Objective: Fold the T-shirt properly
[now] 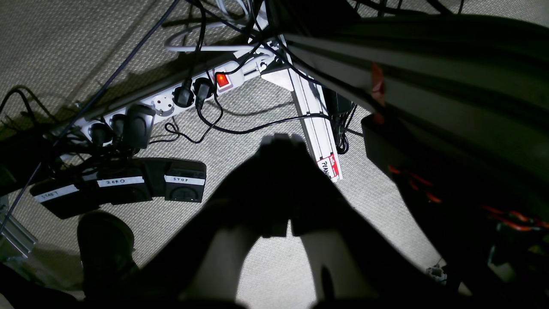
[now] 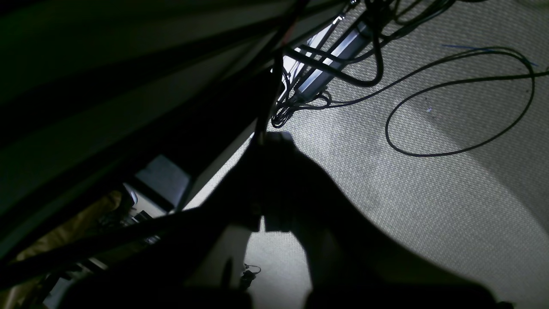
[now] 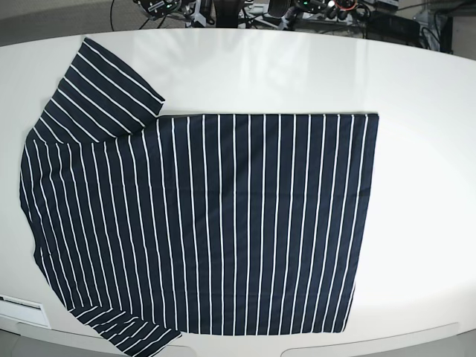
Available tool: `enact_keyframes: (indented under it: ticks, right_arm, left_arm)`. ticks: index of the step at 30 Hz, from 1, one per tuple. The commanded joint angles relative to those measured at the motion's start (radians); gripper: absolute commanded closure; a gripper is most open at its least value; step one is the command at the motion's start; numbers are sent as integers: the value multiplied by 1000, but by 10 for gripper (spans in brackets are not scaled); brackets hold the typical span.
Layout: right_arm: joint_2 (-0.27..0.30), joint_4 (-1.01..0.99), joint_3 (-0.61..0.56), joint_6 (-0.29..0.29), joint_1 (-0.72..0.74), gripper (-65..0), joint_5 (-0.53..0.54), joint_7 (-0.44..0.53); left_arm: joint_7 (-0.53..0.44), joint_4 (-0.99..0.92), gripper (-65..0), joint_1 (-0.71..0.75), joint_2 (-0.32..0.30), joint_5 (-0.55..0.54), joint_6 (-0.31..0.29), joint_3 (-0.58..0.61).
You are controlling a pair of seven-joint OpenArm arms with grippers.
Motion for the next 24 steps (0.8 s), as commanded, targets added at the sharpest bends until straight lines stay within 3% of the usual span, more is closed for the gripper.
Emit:
enact_keyframes:
  ticks: [1, 6, 15, 24]
  right_arm:
    - [3, 6, -1, 3, -3, 0, -1, 4]
    - [2, 10, -1, -29, -3, 0, -2, 2]
    - [2, 89, -1, -18, -3, 0, -1, -15]
    - [11, 166, -1, -61, -54, 0, -1, -119]
  left_arm:
    - [-7, 7, 0, 5, 0, -1, -10, 4]
    - [-6, 13, 0, 5, 0, -5, -10, 4]
    - [3, 56, 0, 4, 3, -4, -10, 4]
    - [211, 167, 0, 39, -5, -4, -10, 4]
